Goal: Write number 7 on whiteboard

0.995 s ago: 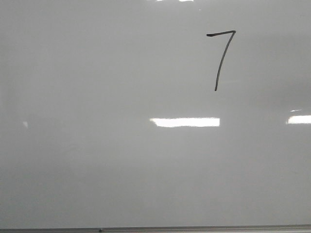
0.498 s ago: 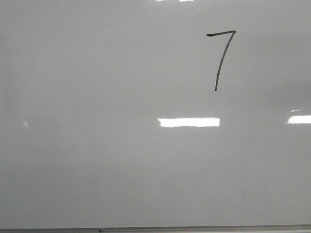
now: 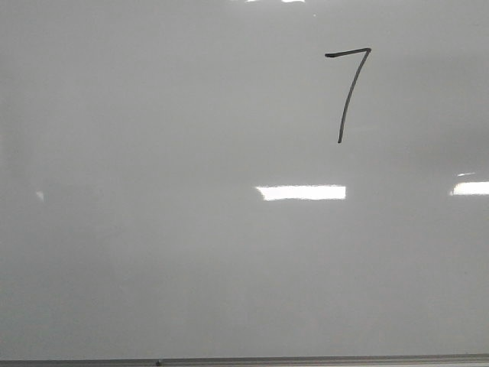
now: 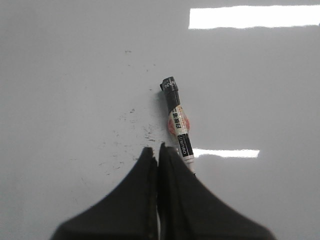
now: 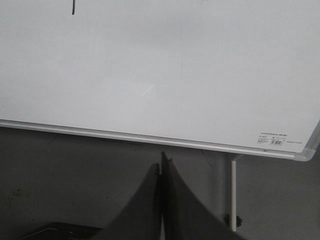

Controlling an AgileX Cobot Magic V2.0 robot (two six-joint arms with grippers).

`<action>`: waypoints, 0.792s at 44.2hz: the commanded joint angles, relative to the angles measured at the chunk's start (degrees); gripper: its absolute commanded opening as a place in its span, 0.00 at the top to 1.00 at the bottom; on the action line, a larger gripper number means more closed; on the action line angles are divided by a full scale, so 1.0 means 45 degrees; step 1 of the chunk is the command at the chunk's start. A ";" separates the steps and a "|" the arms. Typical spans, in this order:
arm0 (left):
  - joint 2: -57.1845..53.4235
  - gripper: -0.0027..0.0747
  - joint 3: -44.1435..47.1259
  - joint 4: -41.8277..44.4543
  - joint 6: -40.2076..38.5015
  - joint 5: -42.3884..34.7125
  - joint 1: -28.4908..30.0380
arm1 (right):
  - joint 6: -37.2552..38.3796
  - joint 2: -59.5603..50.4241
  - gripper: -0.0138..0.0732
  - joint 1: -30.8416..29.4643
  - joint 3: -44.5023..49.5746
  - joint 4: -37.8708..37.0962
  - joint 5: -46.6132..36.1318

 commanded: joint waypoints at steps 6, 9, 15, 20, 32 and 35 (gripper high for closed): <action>-0.0156 0.99 0.0147 -0.0133 -0.0114 -0.1057 -0.0030 | -0.1539 -0.1395 0.92 -0.0076 0.1878 -0.0182 -0.3752; -0.0156 0.99 0.0147 -0.0133 -0.0114 -0.1057 -0.0030 | -0.1888 -0.2000 0.92 -0.0076 0.2913 -0.0127 -0.5093; -0.0156 0.99 0.0147 -0.0133 -0.0114 -0.1057 -0.0030 | -0.1870 -0.3263 0.92 -0.0127 0.5068 -0.0127 -0.8041; -0.0156 0.99 0.0147 -0.0133 -0.0114 -0.1057 -0.0030 | -0.1870 -0.4410 0.92 -0.0293 0.7211 -0.0114 -1.0739; -0.0156 0.99 0.0147 -0.0133 -0.0114 -0.1057 -0.0030 | -0.1620 -0.6384 0.92 -0.0907 1.0348 -0.0113 -1.4482; -0.0156 0.99 0.0147 -0.0133 -0.0114 -0.1057 -0.0030 | -0.1622 -0.6524 0.92 -0.0934 1.0859 -0.0113 -1.5176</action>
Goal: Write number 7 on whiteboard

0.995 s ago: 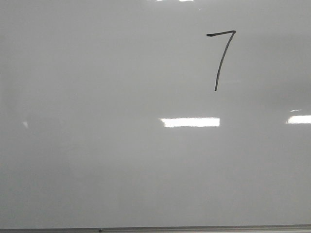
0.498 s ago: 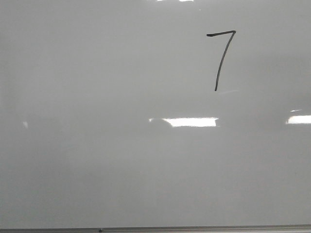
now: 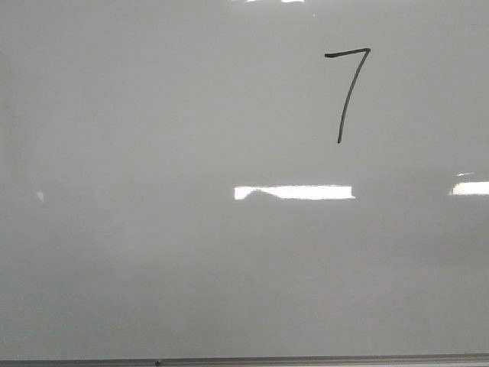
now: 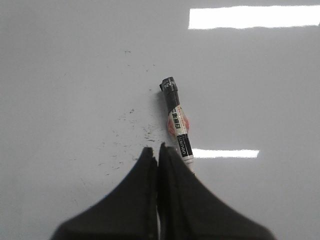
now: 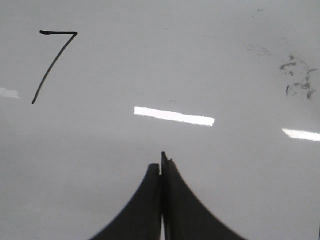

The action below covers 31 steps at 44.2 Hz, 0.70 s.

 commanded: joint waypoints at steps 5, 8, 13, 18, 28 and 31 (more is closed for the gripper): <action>-0.0156 0.99 0.0147 -0.0133 -0.0105 -0.1057 -0.0030 | 0.0026 -0.0292 0.92 -0.0119 0.0423 0.0006 -0.2132; -0.0156 0.99 0.0147 -0.0133 -0.0105 -0.1057 -0.0030 | 0.0026 -0.0293 0.92 -0.0119 0.0436 0.0006 -0.2158; -0.0156 0.99 0.0147 -0.0133 -0.0105 -0.1057 -0.0030 | 0.0026 -0.0293 0.92 -0.0119 0.0436 0.0006 -0.2091; -0.0156 0.99 0.0147 -0.0133 -0.0105 -0.1057 -0.0030 | 0.0104 -0.0293 0.92 -0.0119 0.0436 0.0020 -0.2131; -0.0156 0.99 0.0147 -0.0133 -0.0105 -0.1057 -0.0030 | 0.1175 -0.0293 0.92 -0.0119 0.0449 0.0033 -0.2047; -0.0156 0.99 0.0147 -0.0133 -0.0105 -0.1057 -0.0030 | 0.1175 -0.0293 0.92 -0.0119 0.0449 0.0033 -0.2077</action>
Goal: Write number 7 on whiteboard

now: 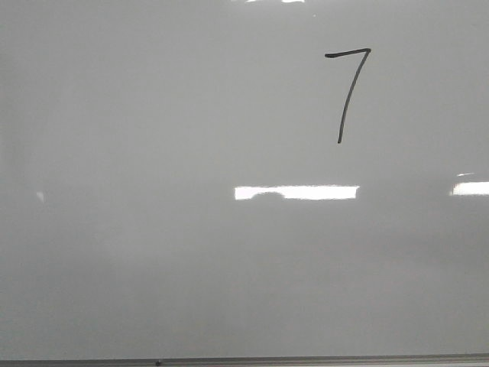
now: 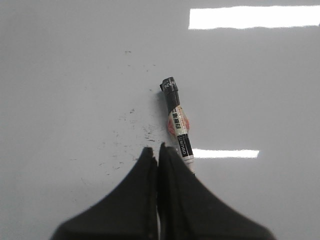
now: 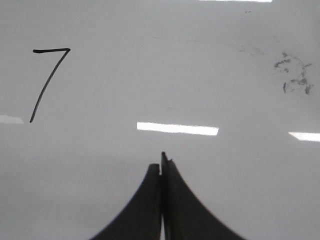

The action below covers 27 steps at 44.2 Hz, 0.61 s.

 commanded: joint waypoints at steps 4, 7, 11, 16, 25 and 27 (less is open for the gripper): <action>-0.0156 0.99 0.0147 -0.0133 -0.0083 -0.1057 -0.0030 | 0.0100 -0.0247 0.92 -0.0066 -0.0015 0.0011 -0.1147; -0.0156 0.99 0.0147 -0.0133 -0.0083 -0.1057 -0.0030 | 0.0100 -0.0247 0.92 -0.0066 -0.0015 0.0011 -0.1154; -0.0156 0.99 0.0147 -0.0133 -0.0083 -0.1057 -0.0030 | 0.0100 -0.0247 0.92 -0.0066 -0.0015 0.0011 -0.1154; -0.0156 0.99 0.0147 -0.0133 -0.0083 -0.1057 -0.0030 | 0.0100 -0.0247 0.92 -0.0066 -0.0015 0.0011 -0.1154; -0.0156 0.99 0.0147 -0.0133 -0.0083 -0.1057 -0.0030 | 0.0100 -0.0247 0.92 -0.0066 -0.0015 0.0011 -0.1154; -0.0156 0.99 0.0147 -0.0133 -0.0083 -0.1057 -0.0030 | 0.0100 -0.0247 0.92 -0.0066 -0.0015 0.0011 -0.1154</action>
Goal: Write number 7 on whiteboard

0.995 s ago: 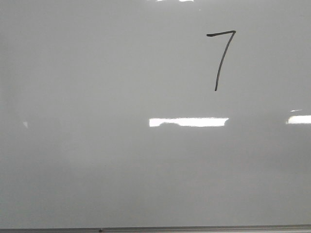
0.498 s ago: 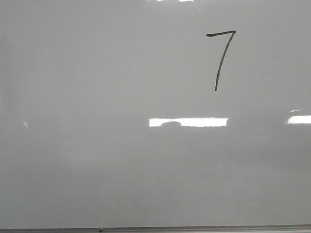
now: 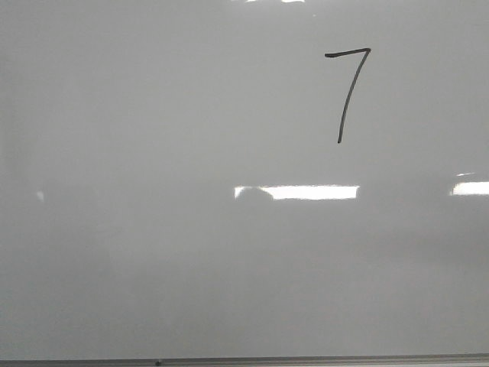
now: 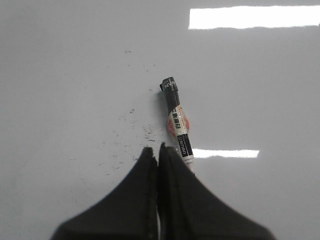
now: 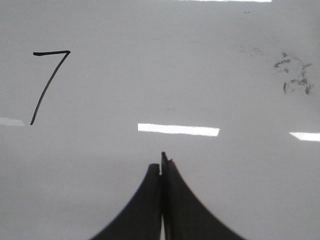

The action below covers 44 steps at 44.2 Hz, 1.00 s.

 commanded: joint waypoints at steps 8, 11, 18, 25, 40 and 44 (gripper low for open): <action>-0.0156 0.99 0.0147 -0.0133 -0.0083 -0.1057 -0.0030 | 0.0030 -0.0236 0.92 -0.0066 -0.0015 0.0011 -0.1098; -0.0156 0.99 0.0147 -0.0133 -0.0083 -0.1057 -0.0030 | 0.0030 -0.0236 0.92 -0.0066 -0.0015 0.0011 -0.0997; -0.0156 0.99 0.0147 -0.0133 -0.0083 -0.1057 -0.0030 | 0.0030 -0.0236 0.92 -0.0066 -0.0015 0.0011 -0.0975; -0.0156 0.99 0.0147 -0.0133 -0.0083 -0.1057 -0.0030 | 0.0030 -0.0236 0.92 -0.0066 -0.0015 0.0011 -0.1240; -0.0156 0.99 0.0147 -0.0133 -0.0083 -0.1057 -0.0030 | 0.0030 -0.0236 0.92 -0.0066 -0.0015 0.0011 -0.2291; -0.0156 0.99 0.0147 -0.0133 -0.0083 -0.1057 -0.0030 | 0.0030 -0.0236 0.92 -0.0066 -0.0015 0.0011 -0.2278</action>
